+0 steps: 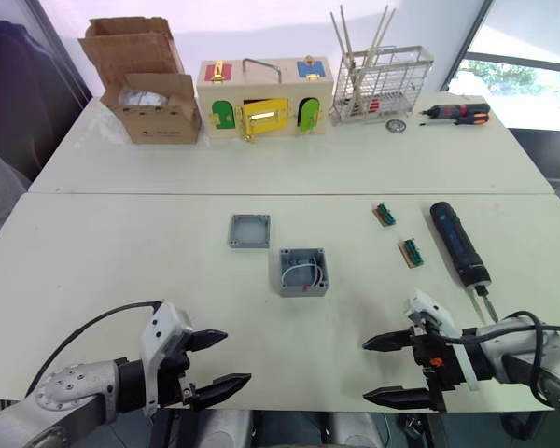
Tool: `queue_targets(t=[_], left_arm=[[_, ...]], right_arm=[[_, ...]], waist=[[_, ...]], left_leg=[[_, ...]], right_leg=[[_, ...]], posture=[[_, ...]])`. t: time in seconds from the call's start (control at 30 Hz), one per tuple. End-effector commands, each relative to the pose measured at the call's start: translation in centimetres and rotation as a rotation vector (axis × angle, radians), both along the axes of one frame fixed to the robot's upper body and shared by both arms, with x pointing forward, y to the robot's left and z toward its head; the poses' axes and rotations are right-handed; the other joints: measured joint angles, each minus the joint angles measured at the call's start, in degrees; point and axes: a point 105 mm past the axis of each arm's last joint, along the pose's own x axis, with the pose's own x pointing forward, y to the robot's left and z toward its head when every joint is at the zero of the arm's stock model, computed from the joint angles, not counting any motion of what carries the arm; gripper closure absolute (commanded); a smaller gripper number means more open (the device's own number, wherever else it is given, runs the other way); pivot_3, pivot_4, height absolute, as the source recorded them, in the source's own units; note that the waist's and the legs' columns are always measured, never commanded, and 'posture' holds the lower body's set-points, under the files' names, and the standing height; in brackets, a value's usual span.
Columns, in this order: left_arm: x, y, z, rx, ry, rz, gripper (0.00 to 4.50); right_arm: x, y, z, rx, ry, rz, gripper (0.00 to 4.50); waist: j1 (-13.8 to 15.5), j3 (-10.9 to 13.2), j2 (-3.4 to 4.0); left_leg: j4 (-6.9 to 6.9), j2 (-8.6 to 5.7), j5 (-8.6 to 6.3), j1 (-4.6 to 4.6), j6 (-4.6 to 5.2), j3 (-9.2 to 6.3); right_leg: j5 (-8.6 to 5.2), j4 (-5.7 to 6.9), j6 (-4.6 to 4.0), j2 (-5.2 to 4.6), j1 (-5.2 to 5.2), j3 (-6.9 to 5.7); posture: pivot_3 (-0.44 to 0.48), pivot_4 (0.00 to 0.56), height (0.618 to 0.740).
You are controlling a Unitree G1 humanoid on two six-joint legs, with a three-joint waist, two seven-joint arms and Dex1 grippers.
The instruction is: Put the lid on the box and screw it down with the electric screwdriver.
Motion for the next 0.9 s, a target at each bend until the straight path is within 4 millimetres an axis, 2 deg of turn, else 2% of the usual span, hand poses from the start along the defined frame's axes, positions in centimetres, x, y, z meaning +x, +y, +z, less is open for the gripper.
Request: queue_targets(t=[0.03,0.5,0.63,0.77,0.83,0.9], left_arm=[[0.1,0.0,0.5,-0.006,-0.029,-0.004,0.0],[0.2,0.2,0.3,0.005,-0.034,-0.003,0.0],[1.3,1.4,0.4,0.049,-0.047,0.025,0.0],[3.7,3.9,2.0,0.141,-0.083,0.071,0.0],[5.3,4.6,3.9,0.191,-0.127,0.048,0.0],[6.6,4.3,6.2,0.197,-0.191,-0.005,0.0]], right_arm=[[0.0,0.4,0.8,0.006,-0.027,0.032,0.01],[0.6,0.6,1.1,0.029,-0.057,0.018,0.01],[1.5,-0.2,0.5,-0.031,-0.083,-0.015,0.01],[2.1,-0.7,1.9,0.008,-0.068,-0.064,0.01],[2.7,-0.9,3.4,0.051,-0.072,-0.101,0.01],[3.3,-0.9,4.6,0.092,-0.088,-0.134,0.01]], waist=[[0.0,0.0,0.0],[-0.02,0.0,0.0],[0.04,0.0,0.0],[0.03,0.0,0.0],[0.06,0.01,-0.01],[0.1,0.02,-0.04]], left_leg=[[0.0,0.0,0.0,0.0,0.0,0.0],[0.0,0.0,0.0,0.0,0.0,0.0],[0.0,0.0,0.0,0.0,0.0,0.0],[0.0,0.0,0.01,0.0,-0.01,-0.04],[0.01,0.0,0.01,0.0,-0.01,-0.04],[0.02,-0.02,0.01,-0.01,-0.01,-0.06]], right_leg=[[0.0,0.0,0.0,0.0,0.0,0.0],[0.0,0.0,0.0,0.0,0.0,0.0],[0.0,0.0,0.0,0.0,0.0,0.0],[0.0,0.06,0.0,0.01,-0.02,-0.04],[0.01,0.09,0.02,0.02,-0.03,-0.04],[0.05,0.1,0.08,0.03,-0.03,-0.05]], posture=[[0.0,0.15,0.73],[0.0,0.15,0.73],[0.0,0.15,0.73],[0.0,0.15,0.73],[0.0,0.15,0.73],[0.0,0.15,0.73]])
